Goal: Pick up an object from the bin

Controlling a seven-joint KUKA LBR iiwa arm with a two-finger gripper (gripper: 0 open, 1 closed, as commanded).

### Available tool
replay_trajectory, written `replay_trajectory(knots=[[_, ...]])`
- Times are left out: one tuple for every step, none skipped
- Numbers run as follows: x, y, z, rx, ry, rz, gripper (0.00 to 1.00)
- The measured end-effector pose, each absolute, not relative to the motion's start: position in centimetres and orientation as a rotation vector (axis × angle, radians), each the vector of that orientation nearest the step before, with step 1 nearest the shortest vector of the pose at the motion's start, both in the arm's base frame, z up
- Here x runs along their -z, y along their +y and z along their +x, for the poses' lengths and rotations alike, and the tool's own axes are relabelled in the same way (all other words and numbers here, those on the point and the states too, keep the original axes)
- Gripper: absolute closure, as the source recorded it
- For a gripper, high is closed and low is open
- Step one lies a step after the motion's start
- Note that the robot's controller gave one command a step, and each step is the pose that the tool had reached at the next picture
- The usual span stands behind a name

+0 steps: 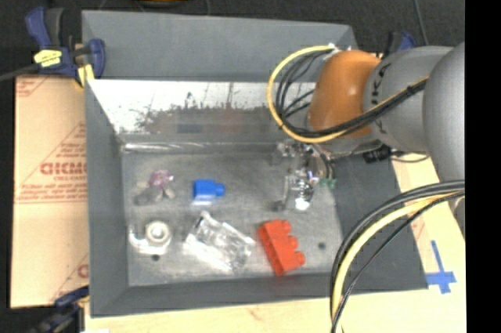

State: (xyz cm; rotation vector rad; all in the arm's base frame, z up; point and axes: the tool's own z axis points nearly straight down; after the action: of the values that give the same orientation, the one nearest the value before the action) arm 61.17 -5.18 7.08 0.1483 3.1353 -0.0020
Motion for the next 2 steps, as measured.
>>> replay_trajectory(knots=[[-7.2,-11.8,59.2,0.006,3.134,0.147,0.00],[-7.1,-10.0,56.4,-0.001,3.130,0.204,0.00]])
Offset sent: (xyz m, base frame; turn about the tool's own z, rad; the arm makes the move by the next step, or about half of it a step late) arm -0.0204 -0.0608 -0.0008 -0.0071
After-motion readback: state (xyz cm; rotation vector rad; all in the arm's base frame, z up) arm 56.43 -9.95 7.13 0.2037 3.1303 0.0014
